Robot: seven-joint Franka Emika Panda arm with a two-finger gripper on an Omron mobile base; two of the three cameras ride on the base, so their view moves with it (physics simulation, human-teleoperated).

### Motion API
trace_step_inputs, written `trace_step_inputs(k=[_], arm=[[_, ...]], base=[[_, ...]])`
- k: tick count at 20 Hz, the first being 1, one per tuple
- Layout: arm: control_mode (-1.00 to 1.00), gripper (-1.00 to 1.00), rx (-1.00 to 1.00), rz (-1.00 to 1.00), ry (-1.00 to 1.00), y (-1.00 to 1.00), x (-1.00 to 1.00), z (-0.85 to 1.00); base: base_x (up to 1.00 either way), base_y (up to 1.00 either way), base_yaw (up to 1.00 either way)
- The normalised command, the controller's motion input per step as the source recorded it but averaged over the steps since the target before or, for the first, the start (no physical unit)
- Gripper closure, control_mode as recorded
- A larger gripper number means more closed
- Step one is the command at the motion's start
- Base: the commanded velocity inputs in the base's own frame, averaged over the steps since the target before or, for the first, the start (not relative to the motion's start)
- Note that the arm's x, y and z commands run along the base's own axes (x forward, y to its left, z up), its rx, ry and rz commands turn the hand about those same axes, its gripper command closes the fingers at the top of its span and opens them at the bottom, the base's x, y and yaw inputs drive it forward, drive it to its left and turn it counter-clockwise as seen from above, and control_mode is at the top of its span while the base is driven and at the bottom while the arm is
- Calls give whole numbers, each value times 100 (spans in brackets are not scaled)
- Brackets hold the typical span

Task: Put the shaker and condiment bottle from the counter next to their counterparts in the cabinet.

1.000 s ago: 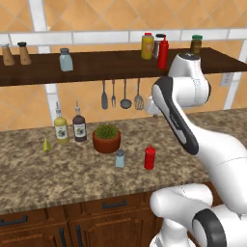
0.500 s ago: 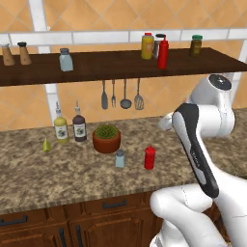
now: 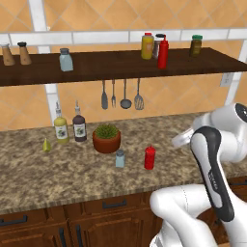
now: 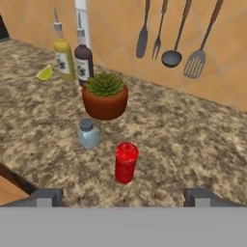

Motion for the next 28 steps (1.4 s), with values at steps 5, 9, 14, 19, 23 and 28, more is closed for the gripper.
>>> trace_step_inputs(k=[5,9,14,19,23,28], arm=[[-100,-100,0,10,-5,0,-2,-22],[-100,-100,0,8,0,0,0,-37],[-100,-100,0,1,0,0,0,-19],[-100,-100,1,0,-4,0,-1,-11],[-100,-100,0,0,-4,0,0,-11],[-100,-100,0,0,-4,0,0,-13]], base=[[0,0,0],[0,0,0],[0,0,0],[0,0,0],[0,0,0],[0,0,0]])
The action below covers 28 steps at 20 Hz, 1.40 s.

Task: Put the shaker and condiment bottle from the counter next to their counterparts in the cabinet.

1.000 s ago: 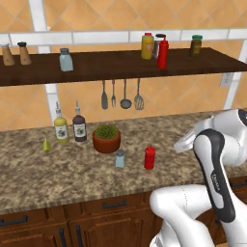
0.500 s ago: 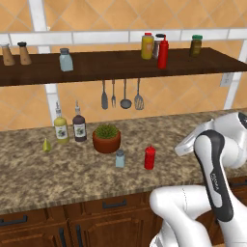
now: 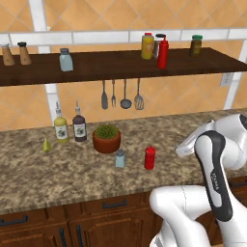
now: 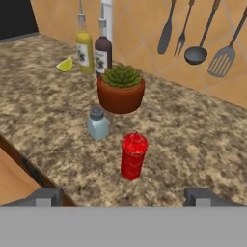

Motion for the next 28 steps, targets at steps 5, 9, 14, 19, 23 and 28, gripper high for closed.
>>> trace_step_inputs(k=[5,9,14,19,23,28], arm=[[-100,-100,0,0,-3,0,13,-21],[-100,-100,0,0,0,0,24,-29],[-100,-100,1,0,0,10,11,-23],[-100,-100,2,0,-4,13,20,-8],[-100,-100,2,0,-5,0,19,-21],[-100,-100,0,0,-1,3,1,-20]], base=[[0,0,0],[0,0,0],[0,0,0],[0,0,0],[0,0,0],[0,0,0]])
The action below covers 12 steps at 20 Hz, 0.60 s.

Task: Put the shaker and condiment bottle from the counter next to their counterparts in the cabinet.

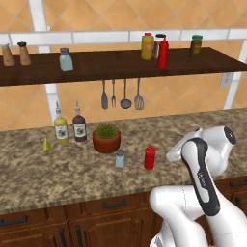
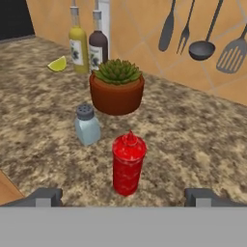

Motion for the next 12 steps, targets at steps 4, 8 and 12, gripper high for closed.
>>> trace_step_inputs(k=[4,8,12], arm=[[-100,-100,2,0,-4,0,8,-17],[-100,-100,2,0,-5,0,14,-19],[-100,-100,0,0,0,7,24,-33]], base=[[0,0,0],[0,0,0],[0,0,0]])
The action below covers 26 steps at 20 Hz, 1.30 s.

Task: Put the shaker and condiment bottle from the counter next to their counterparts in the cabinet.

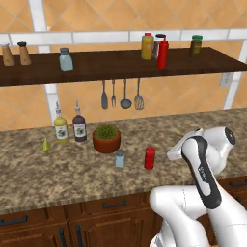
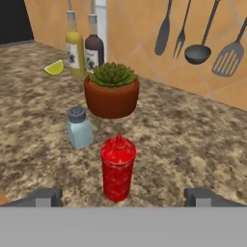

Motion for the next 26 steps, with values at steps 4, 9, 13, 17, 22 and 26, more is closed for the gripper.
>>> trace_step_inputs(k=[4,9,13,17,22,26], arm=[[-100,-100,0,0,0,23,28,-43],[-100,-100,0,0,0,33,11,-39],[-100,-100,0,0,-5,5,5,-31],[-100,-100,0,0,-7,2,23,-40],[-100,-100,0,0,-1,33,31,-39],[-100,-100,0,0,0,39,13,-32]], base=[[0,0,0],[0,0,0],[0,0,0],[0,0,0],[0,0,0],[0,0,0]])
